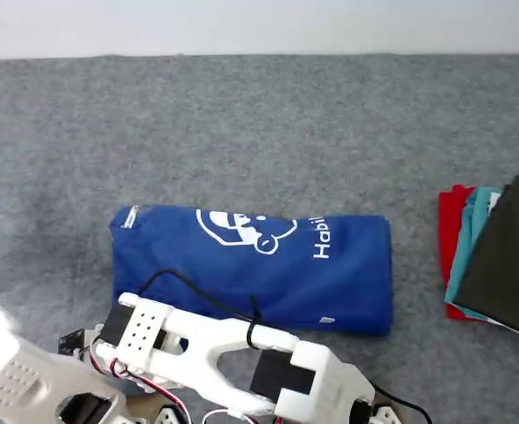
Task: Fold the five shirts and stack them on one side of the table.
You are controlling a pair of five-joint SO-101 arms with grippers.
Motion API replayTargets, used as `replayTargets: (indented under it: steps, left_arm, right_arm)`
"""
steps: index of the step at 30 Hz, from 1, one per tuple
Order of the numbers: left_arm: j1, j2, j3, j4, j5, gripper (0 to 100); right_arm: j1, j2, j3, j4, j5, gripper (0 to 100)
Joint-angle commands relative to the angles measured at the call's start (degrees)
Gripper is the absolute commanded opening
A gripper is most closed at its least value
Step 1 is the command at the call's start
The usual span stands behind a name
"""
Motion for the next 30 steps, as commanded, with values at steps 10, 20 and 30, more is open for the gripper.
replayTargets:
  steps: [10, 20, 30]
  left_arm:
    - [-1.1, -0.9, -2.4, -0.9, -0.8, 1]
    - [-1.2, -0.9, -2.4, -0.8, -0.8, 1]
    - [-0.6, -0.9, -2.4, -0.9, -0.8, 1]
  right_arm:
    - [3.5, 4.8, -7.1, -0.3, 8.5, 4.6]
    - [8.6, 7.5, -12.3, 1.5, 9.7, 1.1]
    - [15.9, 5.0, -25.4, 10.5, 9.8, 1.1]
